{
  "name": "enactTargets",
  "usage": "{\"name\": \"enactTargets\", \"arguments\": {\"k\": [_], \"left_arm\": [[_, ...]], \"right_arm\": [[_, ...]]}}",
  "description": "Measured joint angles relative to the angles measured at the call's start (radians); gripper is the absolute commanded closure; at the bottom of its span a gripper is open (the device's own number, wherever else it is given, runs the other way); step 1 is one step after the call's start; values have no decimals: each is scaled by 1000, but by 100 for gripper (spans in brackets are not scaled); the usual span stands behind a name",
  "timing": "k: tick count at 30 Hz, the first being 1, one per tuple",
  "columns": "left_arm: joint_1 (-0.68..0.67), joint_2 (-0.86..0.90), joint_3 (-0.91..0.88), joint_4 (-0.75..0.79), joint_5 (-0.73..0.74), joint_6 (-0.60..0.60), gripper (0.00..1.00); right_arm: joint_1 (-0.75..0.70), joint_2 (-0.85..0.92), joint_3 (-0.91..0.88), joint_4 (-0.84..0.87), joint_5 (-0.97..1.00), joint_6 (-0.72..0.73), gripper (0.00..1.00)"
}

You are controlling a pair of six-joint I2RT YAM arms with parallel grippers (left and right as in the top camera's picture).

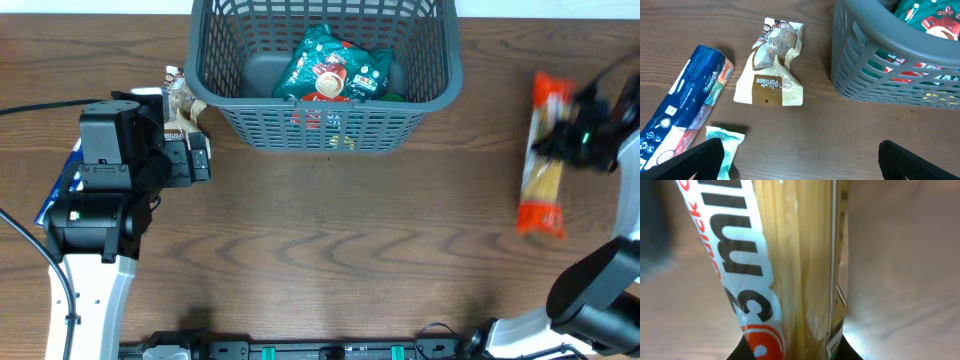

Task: Pack container
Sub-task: 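Lift the spaghetti package upright with the right gripper toward the basket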

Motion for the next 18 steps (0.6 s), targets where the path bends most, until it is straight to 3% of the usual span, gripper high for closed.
{"name": "enactTargets", "arguments": {"k": [9, 14, 18], "left_arm": [[0, 0, 0, -20, 0, 0, 2], [0, 0, 0, -22, 0, 0, 1], [0, 0, 0, -23, 0, 0, 2]], "right_arm": [[245, 2, 613, -171, 68, 15, 99], [456, 1, 801, -142, 82, -135, 99], [636, 1, 824, -44, 76, -334, 99]]}}
